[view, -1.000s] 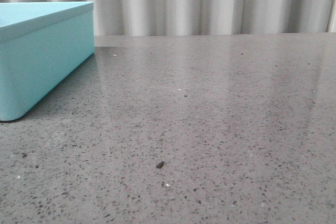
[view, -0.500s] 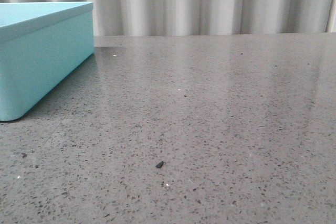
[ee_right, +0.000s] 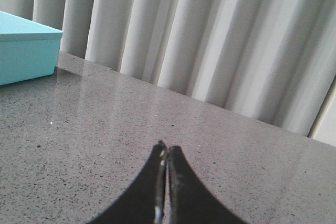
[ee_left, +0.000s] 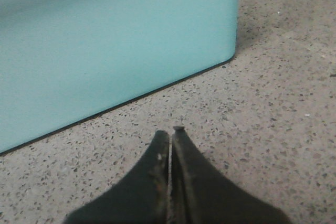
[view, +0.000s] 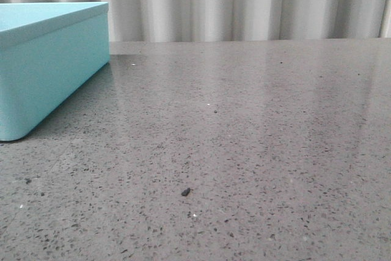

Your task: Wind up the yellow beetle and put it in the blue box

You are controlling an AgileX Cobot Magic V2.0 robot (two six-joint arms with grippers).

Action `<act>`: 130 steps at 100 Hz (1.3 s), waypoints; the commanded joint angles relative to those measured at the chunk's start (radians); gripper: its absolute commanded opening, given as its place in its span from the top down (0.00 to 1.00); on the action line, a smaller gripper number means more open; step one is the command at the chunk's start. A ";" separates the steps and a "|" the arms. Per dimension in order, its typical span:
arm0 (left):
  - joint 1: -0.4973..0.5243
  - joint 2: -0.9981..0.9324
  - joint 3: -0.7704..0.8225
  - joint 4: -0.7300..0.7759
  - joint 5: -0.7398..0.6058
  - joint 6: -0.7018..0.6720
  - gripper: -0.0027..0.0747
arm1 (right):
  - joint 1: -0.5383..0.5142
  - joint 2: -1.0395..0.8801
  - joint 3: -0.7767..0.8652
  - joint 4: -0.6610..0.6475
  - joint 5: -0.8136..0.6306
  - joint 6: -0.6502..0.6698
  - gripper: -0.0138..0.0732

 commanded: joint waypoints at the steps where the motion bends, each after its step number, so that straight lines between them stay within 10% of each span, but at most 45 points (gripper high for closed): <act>1: -0.008 0.013 0.026 -0.017 -0.066 -0.003 0.99 | 0.002 -0.013 -0.027 0.001 -0.070 -0.009 0.89; 130: -0.008 0.013 0.026 -0.019 -0.067 -0.003 0.99 | -0.024 -0.013 0.120 0.053 -0.058 -0.009 0.89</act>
